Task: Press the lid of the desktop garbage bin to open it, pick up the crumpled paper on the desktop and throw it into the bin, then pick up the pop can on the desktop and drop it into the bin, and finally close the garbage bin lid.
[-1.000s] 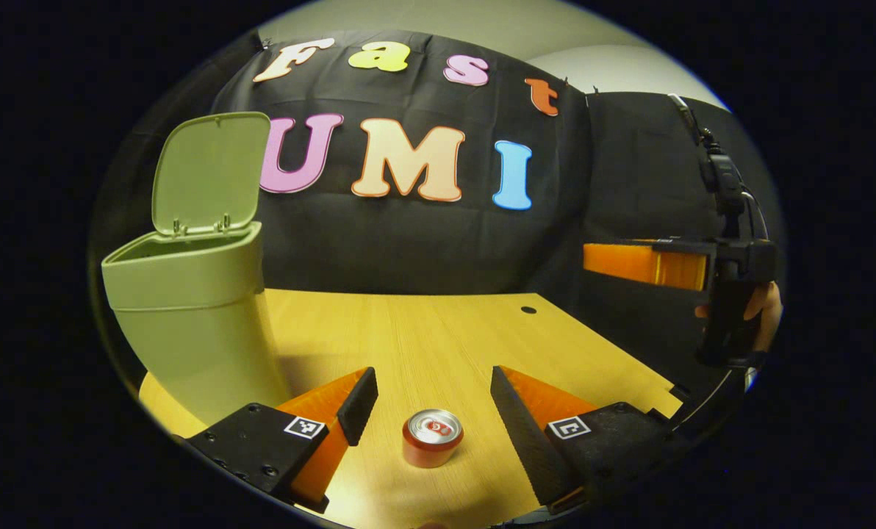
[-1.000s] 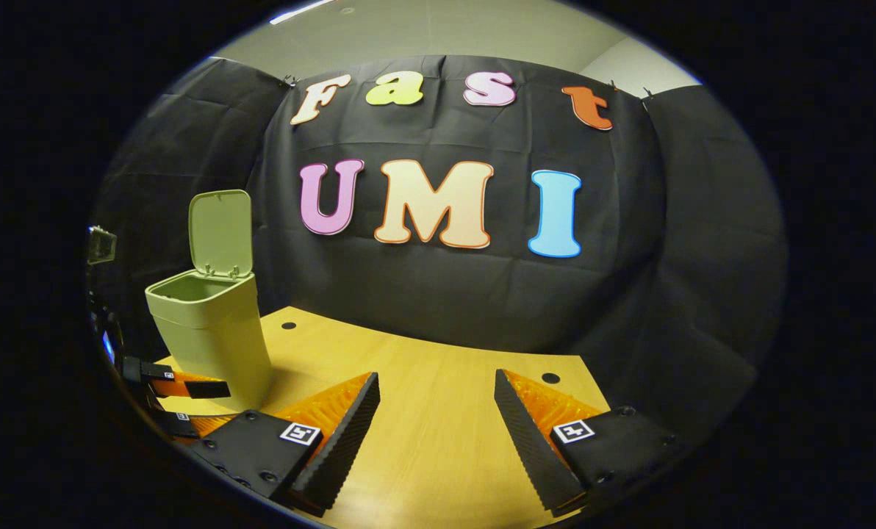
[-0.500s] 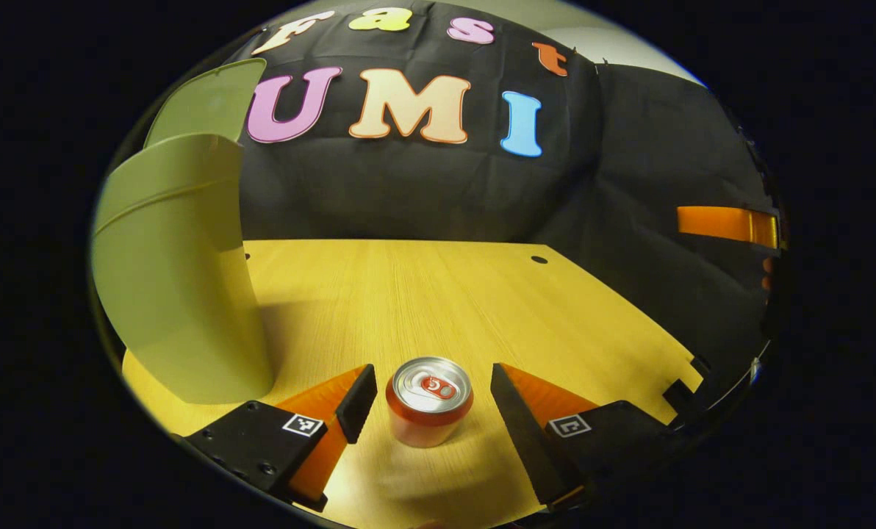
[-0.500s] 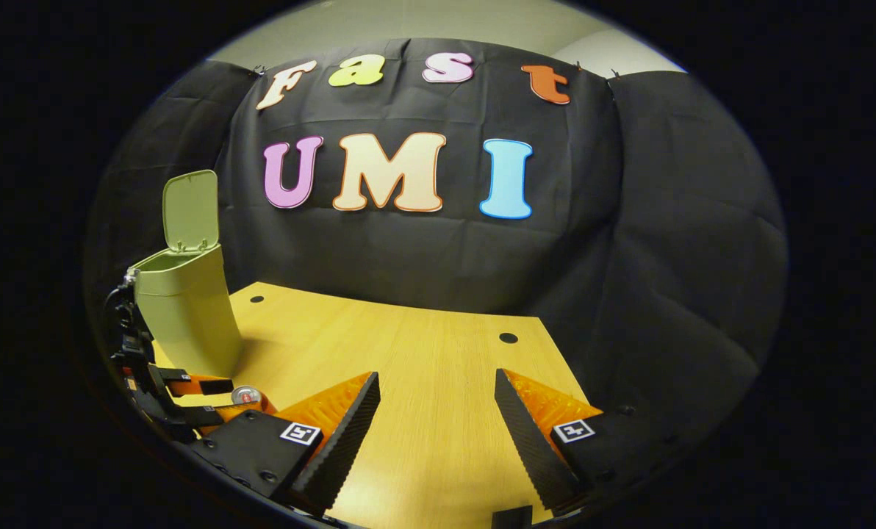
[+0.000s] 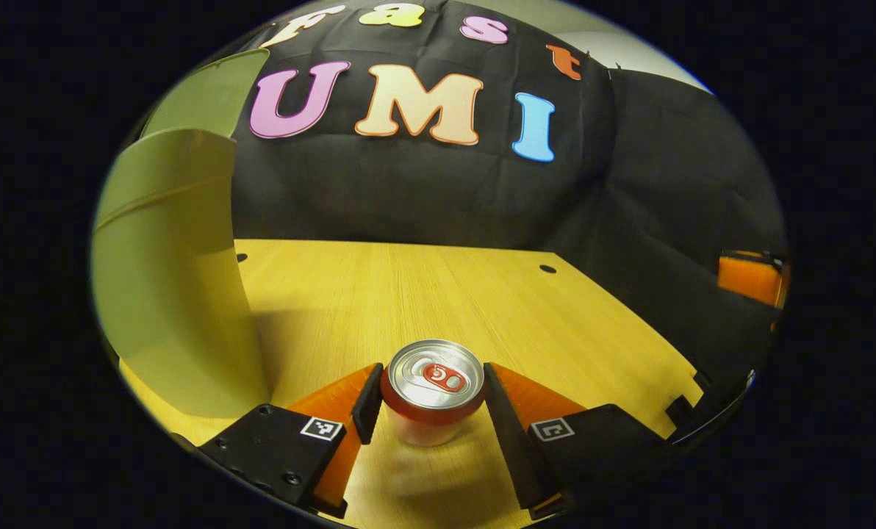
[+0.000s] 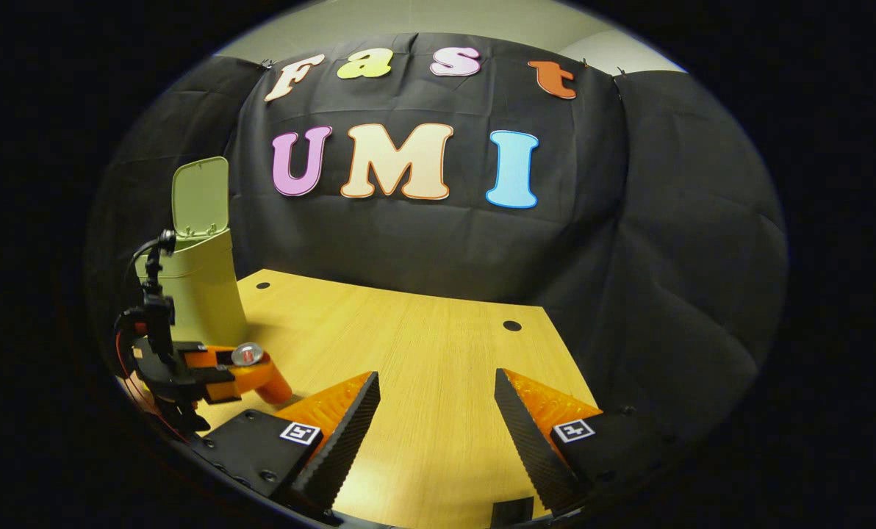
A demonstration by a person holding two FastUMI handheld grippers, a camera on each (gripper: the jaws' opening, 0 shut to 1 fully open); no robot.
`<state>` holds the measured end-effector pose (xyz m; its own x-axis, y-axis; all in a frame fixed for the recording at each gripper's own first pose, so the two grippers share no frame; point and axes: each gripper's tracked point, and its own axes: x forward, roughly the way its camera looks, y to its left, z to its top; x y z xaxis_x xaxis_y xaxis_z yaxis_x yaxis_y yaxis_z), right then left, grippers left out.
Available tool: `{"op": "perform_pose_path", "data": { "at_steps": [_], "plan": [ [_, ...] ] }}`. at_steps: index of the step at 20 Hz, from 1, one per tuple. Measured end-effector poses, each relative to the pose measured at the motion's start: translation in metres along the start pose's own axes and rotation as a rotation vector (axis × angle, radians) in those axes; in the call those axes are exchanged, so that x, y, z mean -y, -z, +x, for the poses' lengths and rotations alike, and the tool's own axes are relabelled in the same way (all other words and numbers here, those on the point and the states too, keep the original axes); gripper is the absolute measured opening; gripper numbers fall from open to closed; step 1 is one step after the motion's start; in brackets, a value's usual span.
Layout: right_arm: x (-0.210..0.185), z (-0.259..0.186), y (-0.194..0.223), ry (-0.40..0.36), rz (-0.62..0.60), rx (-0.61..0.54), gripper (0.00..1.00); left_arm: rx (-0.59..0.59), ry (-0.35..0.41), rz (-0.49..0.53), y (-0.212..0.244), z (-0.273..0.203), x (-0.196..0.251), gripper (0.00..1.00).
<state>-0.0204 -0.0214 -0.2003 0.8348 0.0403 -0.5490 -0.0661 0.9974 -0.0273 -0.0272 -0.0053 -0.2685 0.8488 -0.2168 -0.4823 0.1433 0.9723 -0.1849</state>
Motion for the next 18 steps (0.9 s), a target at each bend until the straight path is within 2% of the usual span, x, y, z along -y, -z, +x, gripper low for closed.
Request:
{"op": "perform_pose_path", "data": {
  "at_steps": [4, 11, 14, 18],
  "plan": [
    [-0.014, 0.005, 0.009, -0.032, 0.031, -0.005, 0.99, 0.082, 0.004, 0.044, -0.052, -0.007, -0.006, 0.78],
    [-0.042, 0.012, 0.024, -0.092, 0.041, -0.032, 0.99, 0.267, -0.017, 0.039, -0.157, -0.029, -0.027, 0.77],
    [-0.047, 0.013, 0.024, -0.107, 0.051, -0.027, 0.99, 0.336, -0.058, 0.04, -0.193, -0.042, -0.047, 0.77],
    [-0.048, 0.015, 0.027, -0.113, 0.047, -0.029, 0.99, 0.378, -0.16, 0.086, -0.221, -0.057, -0.084, 0.77]
  ]
}}
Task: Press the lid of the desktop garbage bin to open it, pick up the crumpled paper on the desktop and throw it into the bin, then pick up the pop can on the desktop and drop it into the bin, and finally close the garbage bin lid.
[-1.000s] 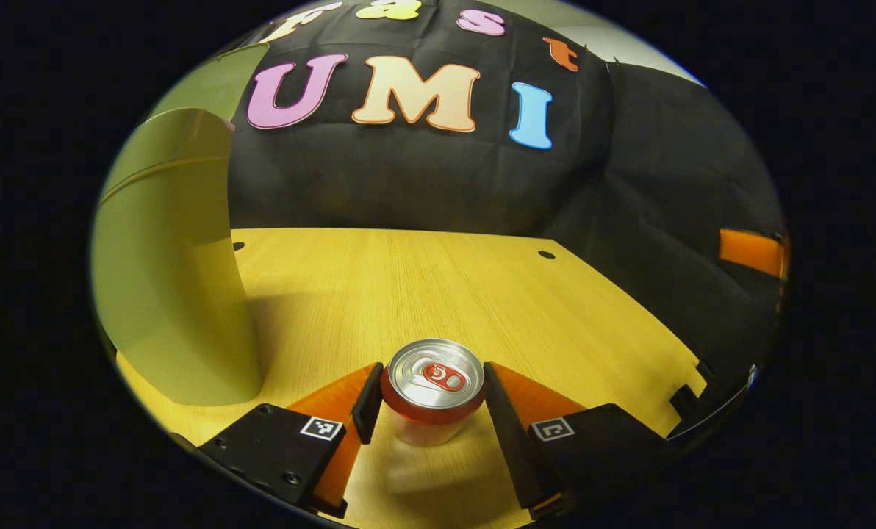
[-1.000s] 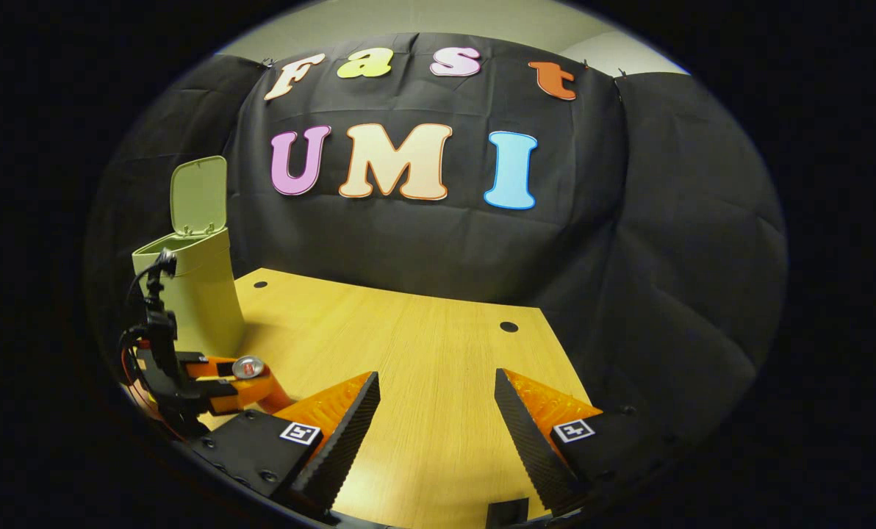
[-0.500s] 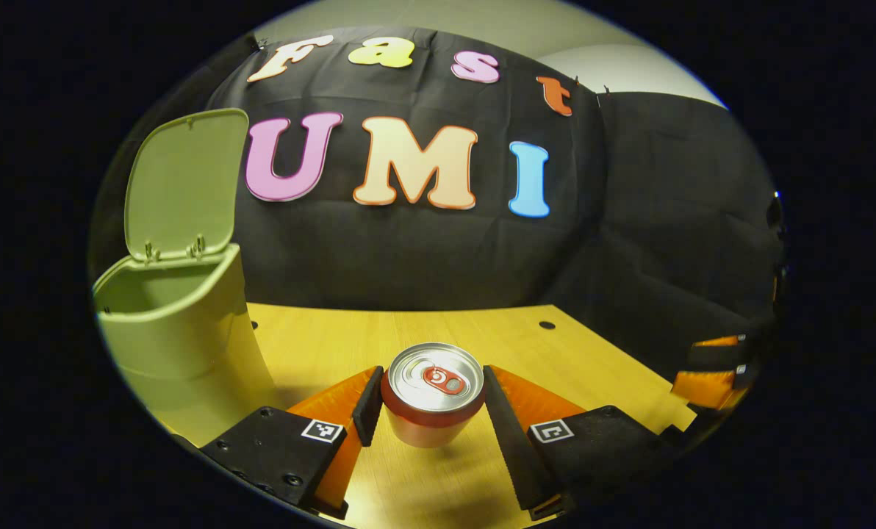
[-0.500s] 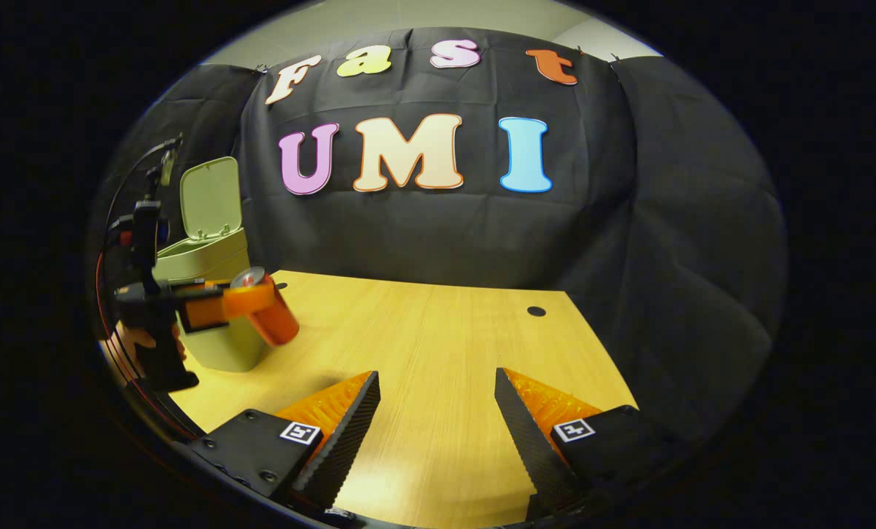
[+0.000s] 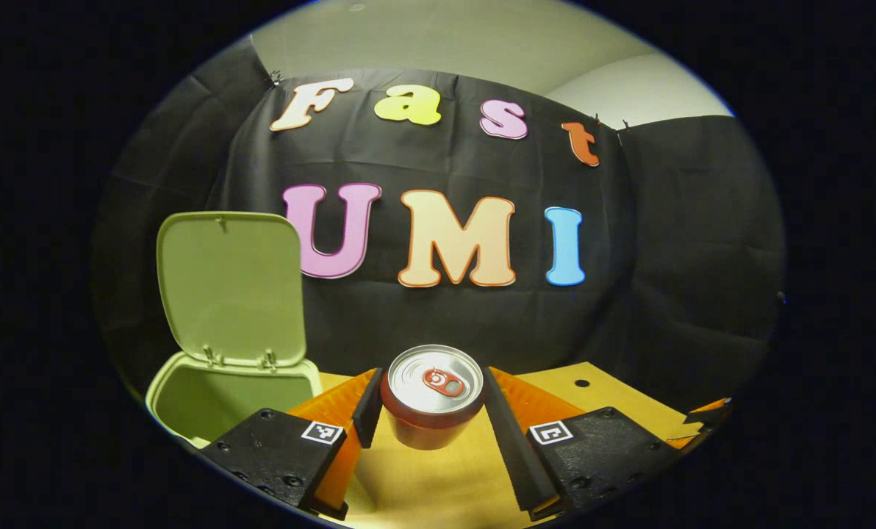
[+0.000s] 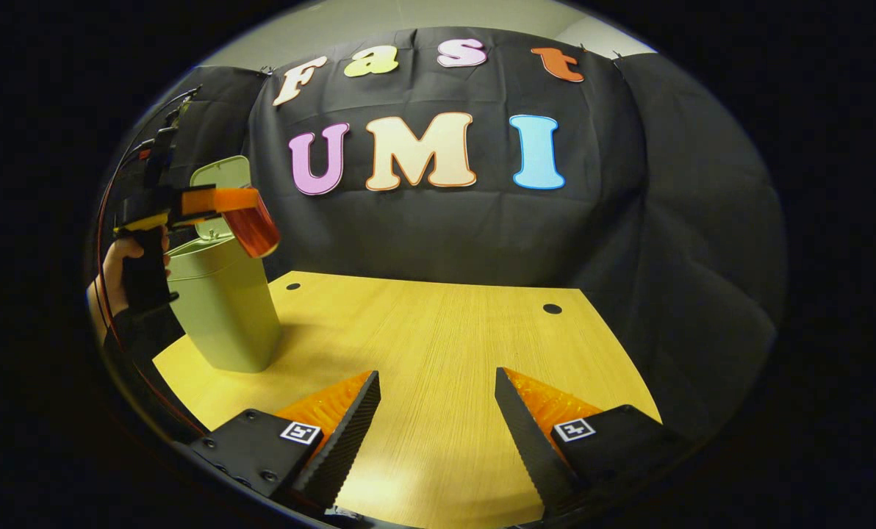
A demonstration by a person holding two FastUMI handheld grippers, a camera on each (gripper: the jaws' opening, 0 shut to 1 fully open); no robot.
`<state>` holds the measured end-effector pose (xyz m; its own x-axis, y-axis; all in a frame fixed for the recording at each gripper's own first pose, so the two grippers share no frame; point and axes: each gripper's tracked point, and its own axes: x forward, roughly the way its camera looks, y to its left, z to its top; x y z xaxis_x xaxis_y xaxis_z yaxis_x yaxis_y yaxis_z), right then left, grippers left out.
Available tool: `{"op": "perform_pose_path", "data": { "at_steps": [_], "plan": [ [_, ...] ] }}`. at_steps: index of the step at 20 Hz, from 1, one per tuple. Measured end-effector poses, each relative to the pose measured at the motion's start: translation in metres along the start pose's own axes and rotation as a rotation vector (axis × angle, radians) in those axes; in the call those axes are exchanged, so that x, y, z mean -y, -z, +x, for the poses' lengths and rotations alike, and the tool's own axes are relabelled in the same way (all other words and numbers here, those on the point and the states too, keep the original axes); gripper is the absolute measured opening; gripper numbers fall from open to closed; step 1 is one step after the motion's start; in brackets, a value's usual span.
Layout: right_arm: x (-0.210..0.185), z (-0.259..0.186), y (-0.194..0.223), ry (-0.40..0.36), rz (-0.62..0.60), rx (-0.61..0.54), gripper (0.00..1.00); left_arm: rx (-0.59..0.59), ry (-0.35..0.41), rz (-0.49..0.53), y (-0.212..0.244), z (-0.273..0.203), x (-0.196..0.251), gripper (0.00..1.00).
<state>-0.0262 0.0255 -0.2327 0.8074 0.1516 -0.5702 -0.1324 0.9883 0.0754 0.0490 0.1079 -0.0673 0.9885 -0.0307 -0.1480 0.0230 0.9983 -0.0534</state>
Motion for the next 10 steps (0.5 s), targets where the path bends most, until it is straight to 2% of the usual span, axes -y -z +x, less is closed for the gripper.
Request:
{"op": "perform_pose_path", "data": {
  "at_steps": [10],
  "plan": [
    [-0.01, 0.011, 0.01, -0.024, -0.008, -0.04, 0.99, 0.039, -0.154, -0.002, -0.016, -0.016, -0.075, 0.77]
  ]
}}
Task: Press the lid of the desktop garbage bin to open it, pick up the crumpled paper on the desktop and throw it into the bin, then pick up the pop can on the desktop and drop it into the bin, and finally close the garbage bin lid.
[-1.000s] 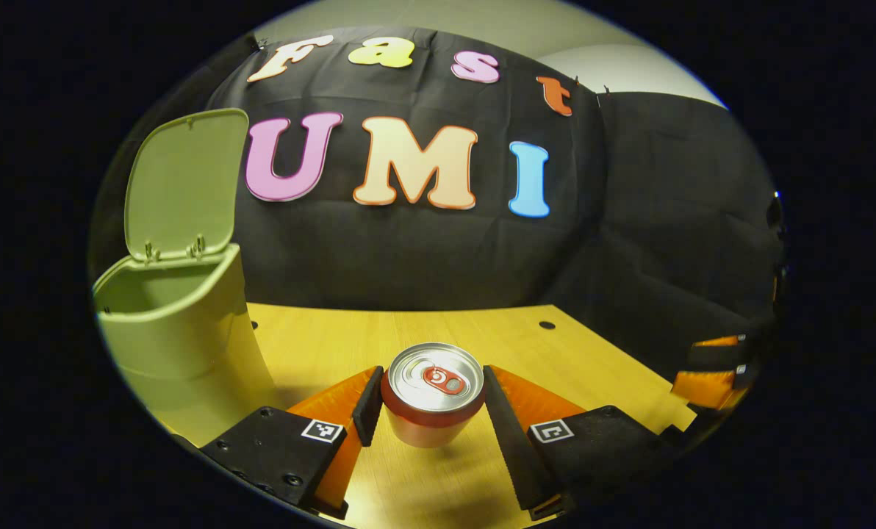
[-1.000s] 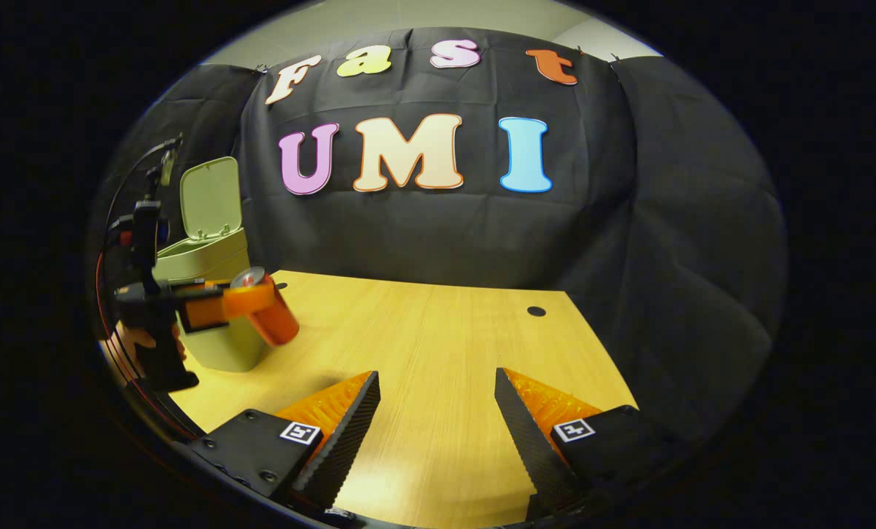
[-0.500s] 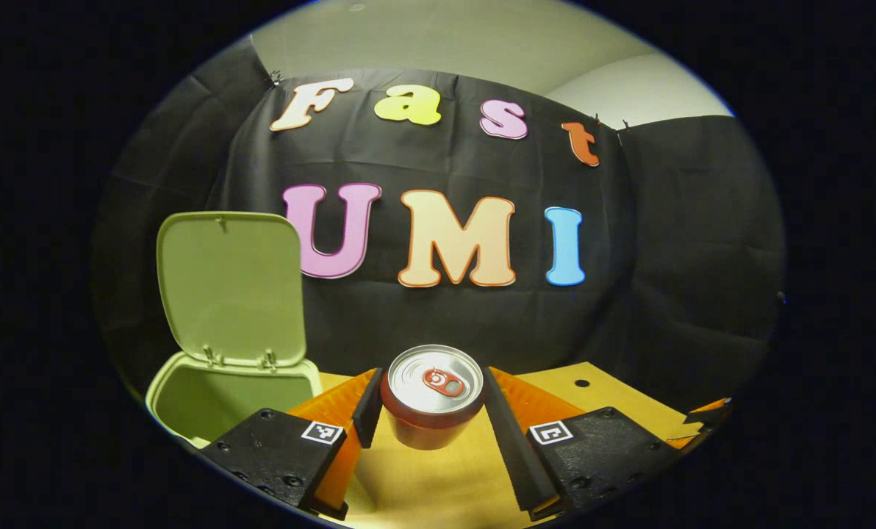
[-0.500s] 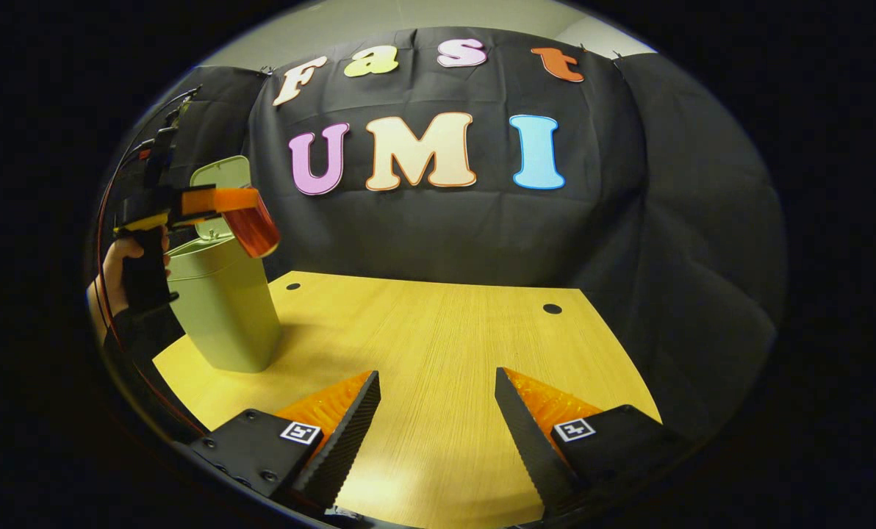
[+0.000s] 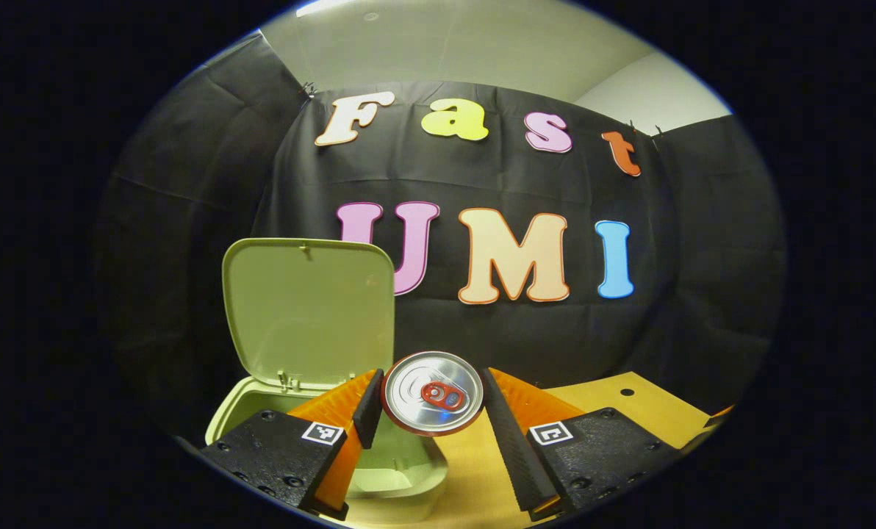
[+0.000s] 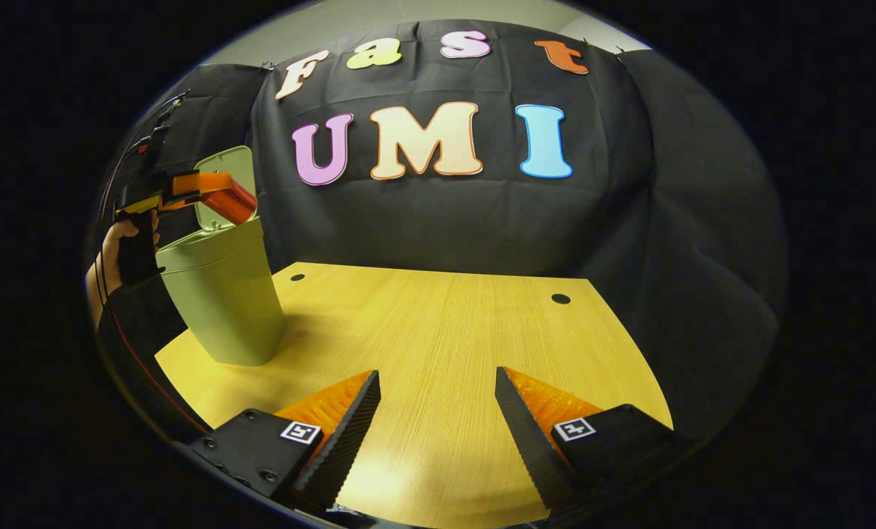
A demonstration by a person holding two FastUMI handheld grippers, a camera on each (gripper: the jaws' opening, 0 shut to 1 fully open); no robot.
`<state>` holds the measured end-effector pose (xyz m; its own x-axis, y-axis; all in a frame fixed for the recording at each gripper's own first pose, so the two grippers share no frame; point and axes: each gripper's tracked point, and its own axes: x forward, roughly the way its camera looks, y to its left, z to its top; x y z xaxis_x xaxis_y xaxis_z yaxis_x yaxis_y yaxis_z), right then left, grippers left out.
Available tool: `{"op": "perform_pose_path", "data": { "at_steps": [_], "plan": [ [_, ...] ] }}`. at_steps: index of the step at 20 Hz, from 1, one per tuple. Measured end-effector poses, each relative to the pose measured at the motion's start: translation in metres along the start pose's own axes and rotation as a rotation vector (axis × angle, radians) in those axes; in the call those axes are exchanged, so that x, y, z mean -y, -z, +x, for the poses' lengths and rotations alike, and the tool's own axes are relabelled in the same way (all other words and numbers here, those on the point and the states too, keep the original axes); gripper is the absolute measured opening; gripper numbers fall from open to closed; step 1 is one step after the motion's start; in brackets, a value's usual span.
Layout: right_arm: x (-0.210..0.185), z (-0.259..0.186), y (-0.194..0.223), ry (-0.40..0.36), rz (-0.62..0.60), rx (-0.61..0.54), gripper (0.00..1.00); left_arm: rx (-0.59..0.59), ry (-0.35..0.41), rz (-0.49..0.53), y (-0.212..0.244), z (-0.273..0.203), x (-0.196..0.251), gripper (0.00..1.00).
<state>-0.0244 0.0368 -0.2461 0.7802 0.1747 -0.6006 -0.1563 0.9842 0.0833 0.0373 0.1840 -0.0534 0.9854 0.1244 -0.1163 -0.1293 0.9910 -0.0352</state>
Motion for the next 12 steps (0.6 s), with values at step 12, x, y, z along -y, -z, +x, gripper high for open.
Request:
{"op": "perform_pose_path", "data": {
  "at_steps": [12],
  "plan": [
    [-0.018, 0.007, -0.004, -0.009, -0.043, -0.014, 0.99, -0.028, -0.185, 0.0, 0.021, -0.014, -0.079, 0.77]
  ]
}}
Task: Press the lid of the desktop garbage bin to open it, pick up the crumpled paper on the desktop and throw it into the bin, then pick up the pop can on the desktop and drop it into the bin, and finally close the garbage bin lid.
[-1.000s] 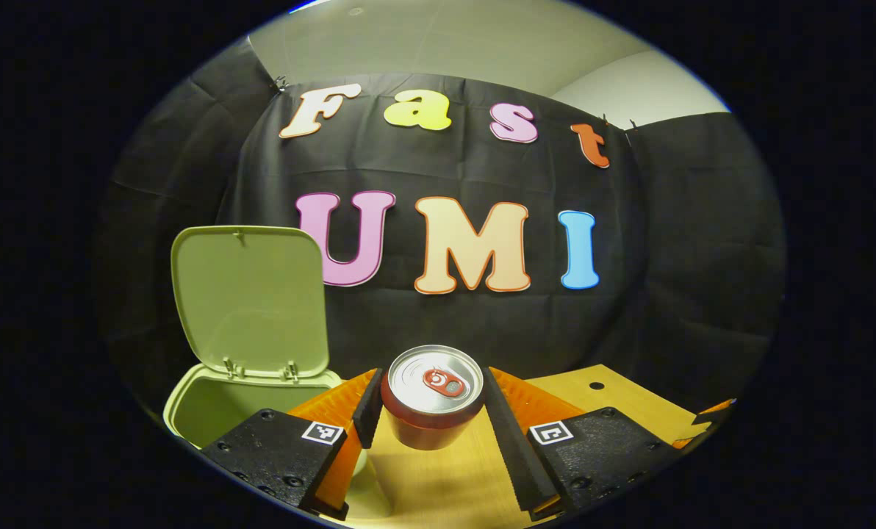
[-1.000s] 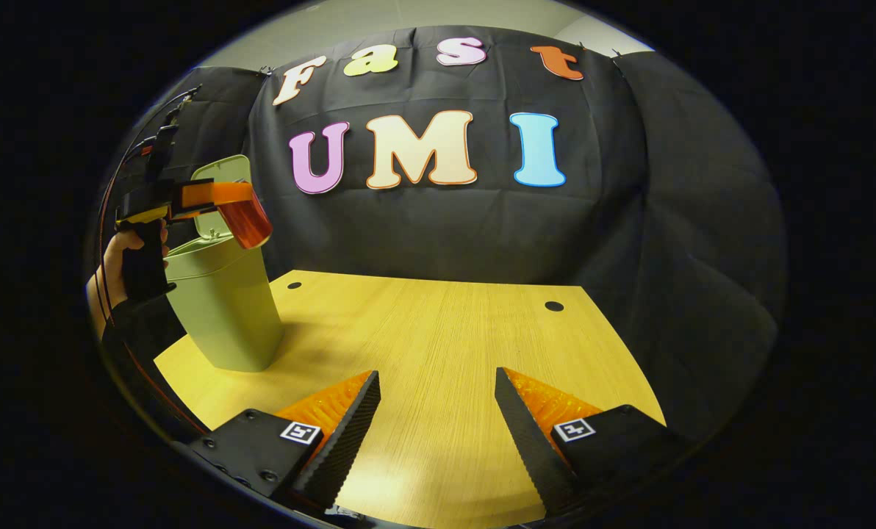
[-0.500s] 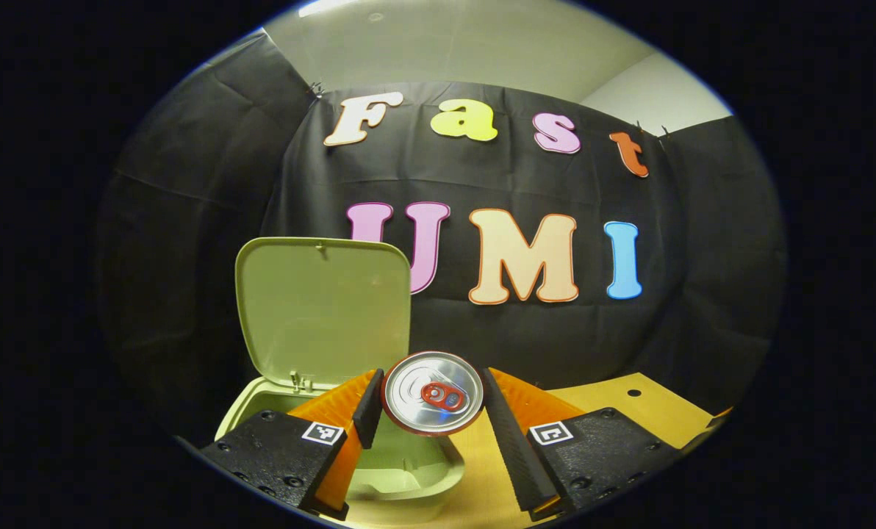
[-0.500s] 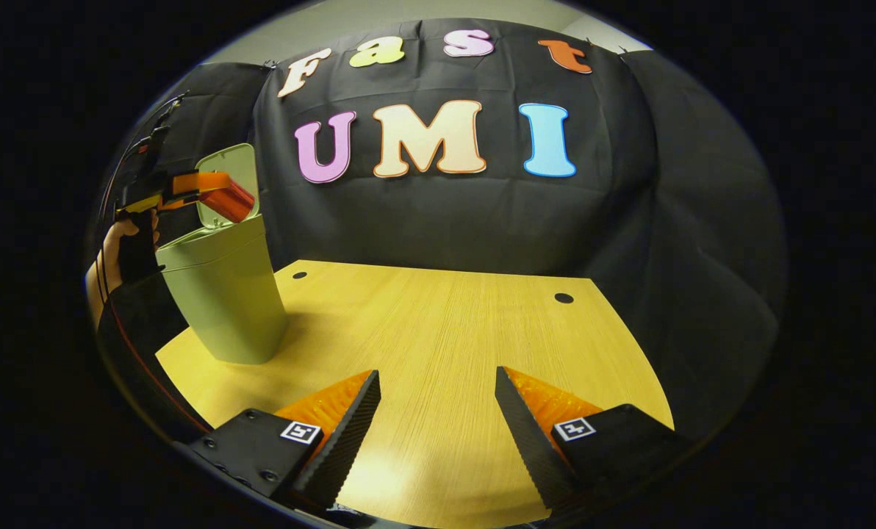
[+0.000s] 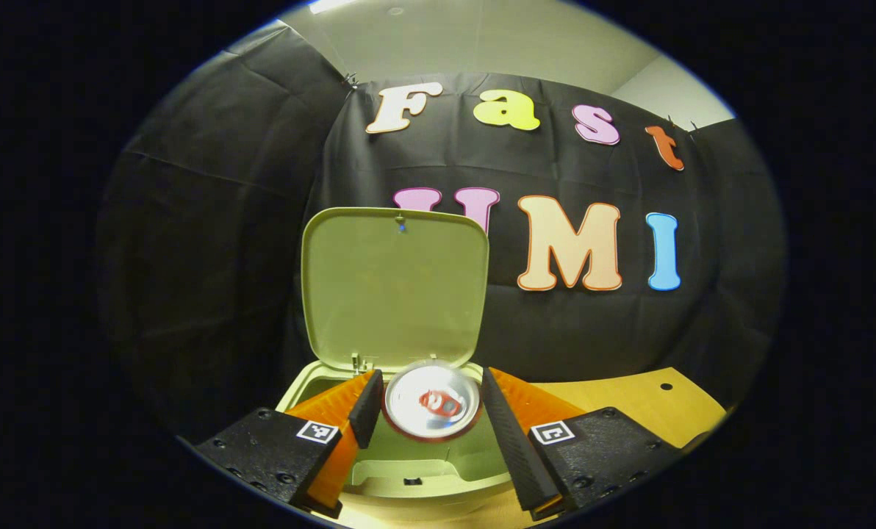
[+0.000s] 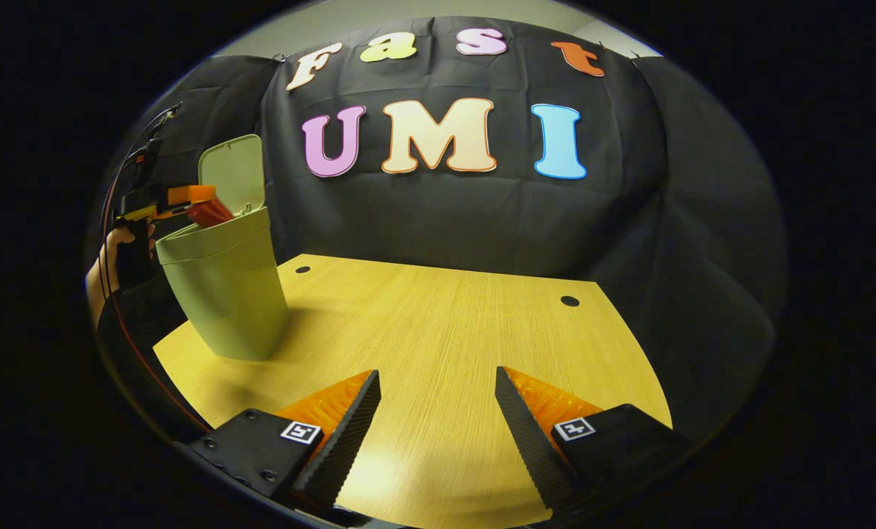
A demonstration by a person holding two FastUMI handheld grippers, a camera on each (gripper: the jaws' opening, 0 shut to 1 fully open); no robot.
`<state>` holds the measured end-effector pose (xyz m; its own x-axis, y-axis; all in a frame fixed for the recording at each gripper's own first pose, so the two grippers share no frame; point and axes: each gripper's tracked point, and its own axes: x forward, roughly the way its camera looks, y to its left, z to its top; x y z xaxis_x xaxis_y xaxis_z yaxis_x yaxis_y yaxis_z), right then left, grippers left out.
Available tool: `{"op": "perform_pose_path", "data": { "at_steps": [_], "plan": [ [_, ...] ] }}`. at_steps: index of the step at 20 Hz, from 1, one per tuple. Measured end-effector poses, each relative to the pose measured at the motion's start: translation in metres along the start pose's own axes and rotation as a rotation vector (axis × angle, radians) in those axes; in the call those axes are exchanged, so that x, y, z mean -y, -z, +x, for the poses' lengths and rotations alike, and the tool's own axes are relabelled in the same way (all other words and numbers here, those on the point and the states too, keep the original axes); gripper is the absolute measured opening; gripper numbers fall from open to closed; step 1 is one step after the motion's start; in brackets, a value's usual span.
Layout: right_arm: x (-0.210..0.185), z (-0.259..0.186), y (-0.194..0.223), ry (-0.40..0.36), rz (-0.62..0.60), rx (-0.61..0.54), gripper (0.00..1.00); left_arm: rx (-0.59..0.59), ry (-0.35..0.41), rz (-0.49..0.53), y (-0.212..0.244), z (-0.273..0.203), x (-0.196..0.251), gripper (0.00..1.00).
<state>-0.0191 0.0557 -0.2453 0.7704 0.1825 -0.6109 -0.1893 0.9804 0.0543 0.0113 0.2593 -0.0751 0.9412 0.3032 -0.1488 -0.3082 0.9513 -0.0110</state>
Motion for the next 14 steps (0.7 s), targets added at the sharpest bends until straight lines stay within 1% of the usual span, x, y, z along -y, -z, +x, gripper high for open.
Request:
{"op": "perform_pose_path", "data": {
  "at_steps": [1, 2, 3, 4, 5, 6, 8, 9, 11, 14],
  "plan": [
    [-0.003, 0.0, -0.001, -0.003, -0.002, 0.001, 0.99, 0.008, -0.012, 0.01, -0.004, -0.001, -0.003, 0.84],
    [-0.004, 0.0, -0.001, -0.006, -0.005, 0.004, 0.99, 0.024, -0.019, 0.017, -0.011, -0.002, -0.004, 0.86],
    [-0.005, -0.001, -0.002, -0.006, -0.008, 0.007, 0.99, 0.043, -0.018, 0.024, -0.021, -0.003, -0.003, 0.9],
    [-0.006, -0.001, -0.004, -0.004, -0.011, 0.01, 0.99, 0.064, -0.011, 0.032, -0.032, -0.004, -0.001, 0.91],
    [-0.008, -0.001, -0.005, -0.004, -0.012, 0.013, 0.99, 0.085, -0.01, 0.04, -0.045, -0.003, -0.001, 0.89],
    [-0.009, -0.002, -0.005, -0.003, -0.009, 0.018, 0.99, 0.099, -0.005, 0.049, -0.057, -0.002, -0.001, 0.92],
    [-0.008, -0.001, -0.005, 0.006, 0.001, 0.026, 0.99, 0.133, -0.016, 0.063, -0.083, 0.005, -0.004, 0.92],
    [-0.008, -0.002, -0.006, 0.011, 0.007, 0.031, 0.99, 0.155, -0.023, 0.069, -0.098, 0.009, -0.006, 0.88],
    [-0.006, -0.002, -0.005, 0.022, 0.024, 0.034, 0.99, 0.194, -0.028, 0.071, -0.124, 0.017, -0.006, 0.88],
    [0.0, -0.005, 0.001, 0.051, 0.064, 0.039, 0.99, 0.271, -0.008, 0.062, -0.169, 0.032, -0.002, 0.88]
  ]
}}
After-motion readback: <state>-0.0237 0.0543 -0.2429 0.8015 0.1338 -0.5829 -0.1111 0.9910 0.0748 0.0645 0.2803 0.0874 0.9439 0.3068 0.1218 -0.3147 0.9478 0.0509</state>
